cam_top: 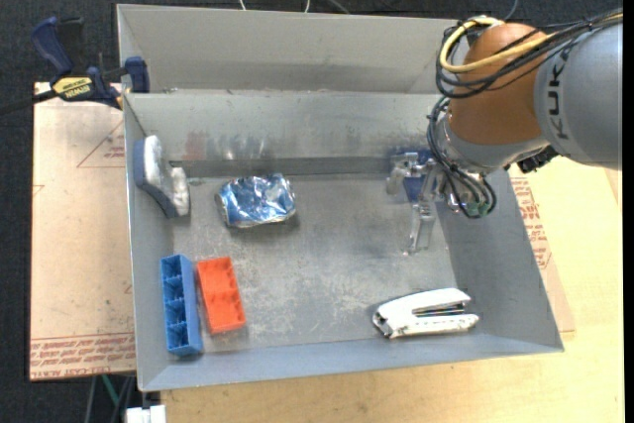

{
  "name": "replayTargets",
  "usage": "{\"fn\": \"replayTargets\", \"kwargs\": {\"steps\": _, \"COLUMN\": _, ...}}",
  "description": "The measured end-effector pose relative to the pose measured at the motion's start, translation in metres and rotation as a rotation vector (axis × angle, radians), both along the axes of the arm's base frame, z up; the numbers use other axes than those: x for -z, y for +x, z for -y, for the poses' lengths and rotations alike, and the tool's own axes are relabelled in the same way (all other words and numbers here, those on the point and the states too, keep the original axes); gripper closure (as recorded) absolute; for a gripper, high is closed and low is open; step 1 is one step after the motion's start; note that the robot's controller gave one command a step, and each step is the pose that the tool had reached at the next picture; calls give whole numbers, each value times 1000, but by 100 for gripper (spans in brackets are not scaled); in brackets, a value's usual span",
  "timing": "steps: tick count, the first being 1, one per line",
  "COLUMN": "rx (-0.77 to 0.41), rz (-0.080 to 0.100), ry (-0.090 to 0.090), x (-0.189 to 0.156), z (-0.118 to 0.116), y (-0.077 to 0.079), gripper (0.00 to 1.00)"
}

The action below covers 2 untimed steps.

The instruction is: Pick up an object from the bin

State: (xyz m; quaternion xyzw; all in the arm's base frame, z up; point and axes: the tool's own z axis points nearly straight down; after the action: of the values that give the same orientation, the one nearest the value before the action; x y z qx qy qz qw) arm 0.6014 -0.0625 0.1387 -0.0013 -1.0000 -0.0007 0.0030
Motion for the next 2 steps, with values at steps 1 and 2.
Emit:
{"fn": "replayTargets", "kwargs": {"steps": 1, "rx": -2, "rz": 7, "ry": -1, "x": -5, "z": 0, "y": 2, "gripper": 0}}
{"fn": "replayTargets", "kwargs": {"steps": 2, "rx": -111, "rz": 8, "ry": -1, "x": 69, "z": 92, "y": 35, "gripper": 0}}
